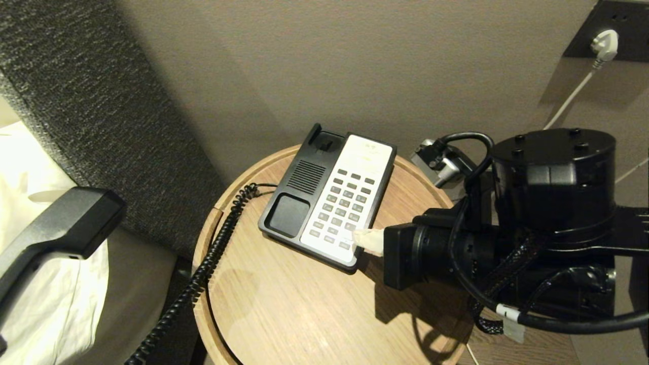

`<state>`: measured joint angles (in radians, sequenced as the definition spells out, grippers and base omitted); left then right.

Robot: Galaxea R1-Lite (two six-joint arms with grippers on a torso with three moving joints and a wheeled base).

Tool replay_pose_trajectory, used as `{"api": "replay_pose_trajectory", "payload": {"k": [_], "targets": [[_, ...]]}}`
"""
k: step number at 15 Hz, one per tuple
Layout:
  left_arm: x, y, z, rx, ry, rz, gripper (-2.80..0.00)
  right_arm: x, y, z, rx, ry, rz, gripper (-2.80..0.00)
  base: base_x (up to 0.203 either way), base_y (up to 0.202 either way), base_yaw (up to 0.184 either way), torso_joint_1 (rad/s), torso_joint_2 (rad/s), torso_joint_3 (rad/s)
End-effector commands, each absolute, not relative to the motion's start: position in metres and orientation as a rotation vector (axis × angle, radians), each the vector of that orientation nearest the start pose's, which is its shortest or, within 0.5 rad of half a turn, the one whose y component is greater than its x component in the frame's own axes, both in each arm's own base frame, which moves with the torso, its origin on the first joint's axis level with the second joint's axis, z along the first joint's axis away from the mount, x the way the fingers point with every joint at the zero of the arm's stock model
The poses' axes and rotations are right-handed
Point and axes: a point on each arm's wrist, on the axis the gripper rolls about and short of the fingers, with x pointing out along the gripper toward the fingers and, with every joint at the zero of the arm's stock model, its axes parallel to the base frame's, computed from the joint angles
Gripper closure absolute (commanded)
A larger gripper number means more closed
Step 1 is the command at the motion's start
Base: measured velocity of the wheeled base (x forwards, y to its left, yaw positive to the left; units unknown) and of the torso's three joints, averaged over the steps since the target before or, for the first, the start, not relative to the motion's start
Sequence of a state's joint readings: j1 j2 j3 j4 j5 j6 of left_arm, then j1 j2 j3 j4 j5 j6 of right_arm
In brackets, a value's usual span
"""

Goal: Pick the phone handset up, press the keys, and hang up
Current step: Dial the number

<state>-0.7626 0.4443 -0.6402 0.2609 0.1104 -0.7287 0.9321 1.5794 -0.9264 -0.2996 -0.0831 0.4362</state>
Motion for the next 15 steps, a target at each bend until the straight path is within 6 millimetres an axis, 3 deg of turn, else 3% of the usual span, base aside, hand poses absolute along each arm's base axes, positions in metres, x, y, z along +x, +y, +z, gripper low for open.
{"api": "replay_pose_trajectory", "payload": {"k": [1,15], "targets": [[-0.007,0.010,0.227,-0.675,0.302,-0.596,0.00,0.167,0.223,0.223,0.242,0.478,0.757,0.00,0.000,0.000,0.000,0.000,0.00,0.000],[-0.009,0.012,0.226,-0.677,0.294,-0.600,0.00,0.180,0.240,0.201,0.211,0.536,0.729,0.00,0.000,0.000,0.000,0.000,0.00,0.000]]}}
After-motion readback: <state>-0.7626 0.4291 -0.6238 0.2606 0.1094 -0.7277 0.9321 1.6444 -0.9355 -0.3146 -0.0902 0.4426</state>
